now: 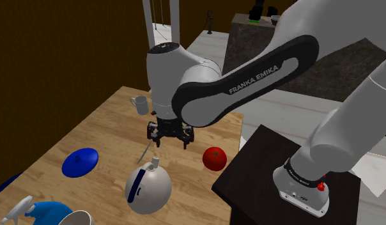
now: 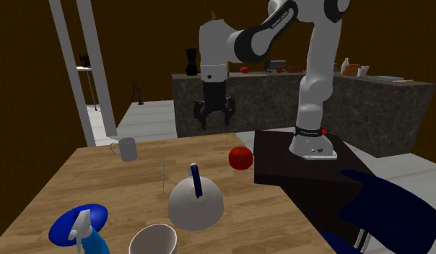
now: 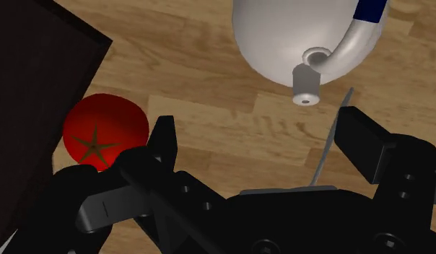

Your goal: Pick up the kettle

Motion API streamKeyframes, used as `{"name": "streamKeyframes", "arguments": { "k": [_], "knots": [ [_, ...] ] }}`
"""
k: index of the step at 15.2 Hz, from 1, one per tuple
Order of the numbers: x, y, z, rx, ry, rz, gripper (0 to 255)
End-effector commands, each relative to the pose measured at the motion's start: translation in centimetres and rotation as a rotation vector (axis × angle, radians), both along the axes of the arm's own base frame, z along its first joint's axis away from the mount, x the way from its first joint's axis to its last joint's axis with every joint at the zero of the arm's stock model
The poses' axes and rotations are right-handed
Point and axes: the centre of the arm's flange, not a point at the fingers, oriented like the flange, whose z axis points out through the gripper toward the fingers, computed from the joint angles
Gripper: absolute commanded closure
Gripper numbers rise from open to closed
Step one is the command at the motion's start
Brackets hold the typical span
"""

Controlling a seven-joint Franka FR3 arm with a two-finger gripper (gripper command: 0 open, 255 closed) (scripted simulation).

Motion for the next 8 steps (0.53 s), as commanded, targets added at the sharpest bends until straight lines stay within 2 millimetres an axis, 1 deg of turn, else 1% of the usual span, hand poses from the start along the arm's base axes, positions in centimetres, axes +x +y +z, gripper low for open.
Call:
{"name": "streamKeyframes", "arguments": {
  "k": [1, 8],
  "knots": [
    [1.3, 2.1, -1.5, 0.004, 0.010, -0.049, 0],
    [6.2, 8.1, -6.5, 0.013, 0.046, -0.199, 0]
  ]
}}
